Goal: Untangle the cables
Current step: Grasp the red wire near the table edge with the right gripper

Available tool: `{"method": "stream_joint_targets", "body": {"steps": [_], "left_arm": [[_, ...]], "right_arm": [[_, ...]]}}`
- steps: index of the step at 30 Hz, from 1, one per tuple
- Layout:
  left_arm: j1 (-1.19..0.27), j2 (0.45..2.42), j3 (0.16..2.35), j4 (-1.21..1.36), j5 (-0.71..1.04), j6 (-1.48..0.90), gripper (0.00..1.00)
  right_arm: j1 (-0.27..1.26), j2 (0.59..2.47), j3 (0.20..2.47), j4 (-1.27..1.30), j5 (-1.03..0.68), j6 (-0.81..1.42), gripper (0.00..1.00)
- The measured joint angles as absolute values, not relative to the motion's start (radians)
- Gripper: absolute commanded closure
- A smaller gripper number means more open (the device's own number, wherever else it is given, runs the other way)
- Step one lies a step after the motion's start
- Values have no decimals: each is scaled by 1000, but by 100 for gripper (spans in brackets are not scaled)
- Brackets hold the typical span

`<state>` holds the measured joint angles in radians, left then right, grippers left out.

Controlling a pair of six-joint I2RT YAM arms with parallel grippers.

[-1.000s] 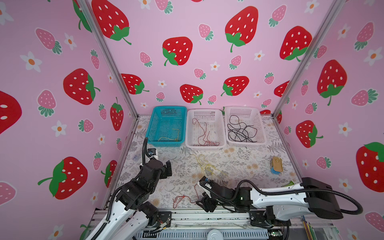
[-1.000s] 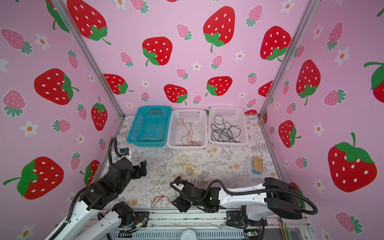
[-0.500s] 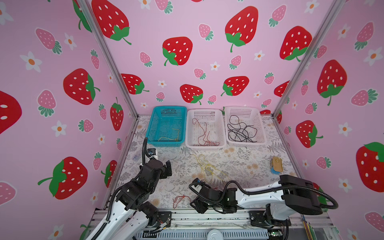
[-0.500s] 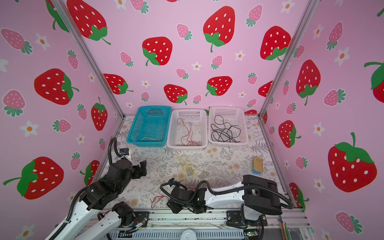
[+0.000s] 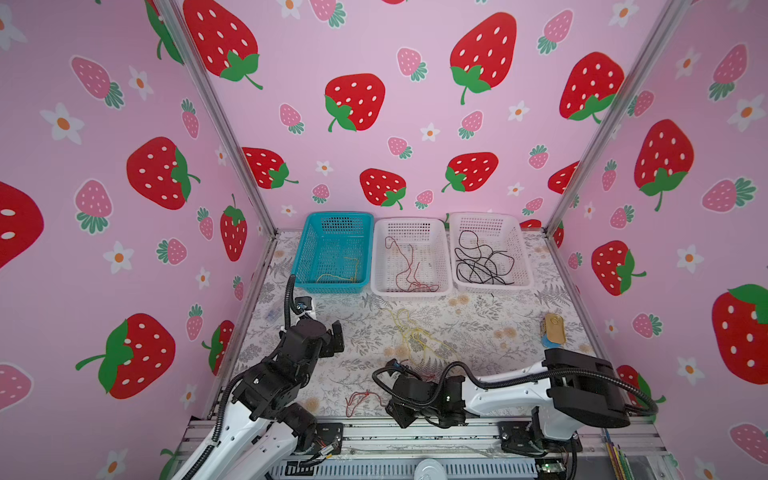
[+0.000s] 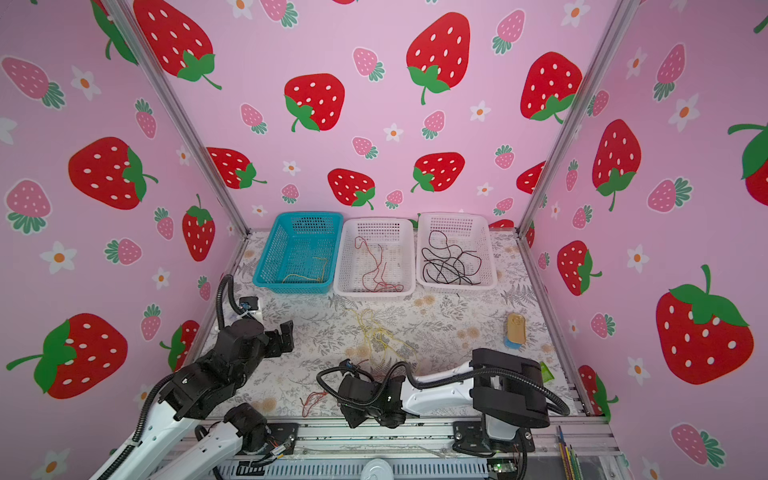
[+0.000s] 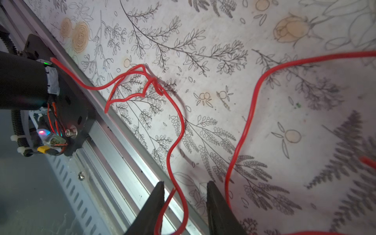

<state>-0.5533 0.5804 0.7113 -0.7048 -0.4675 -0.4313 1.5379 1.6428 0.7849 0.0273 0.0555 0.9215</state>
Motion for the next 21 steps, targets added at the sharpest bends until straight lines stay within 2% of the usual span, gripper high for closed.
{"method": "stream_joint_targets", "body": {"steps": [13, 21], "left_arm": [[-553, 583, 711, -699, -467, -431, 1], [-551, 583, 711, -700, -464, -431, 1]], "right_arm": [[1533, 1643, 785, 49, 68, 927, 77], [1529, 1648, 796, 64, 82, 933, 91]]}}
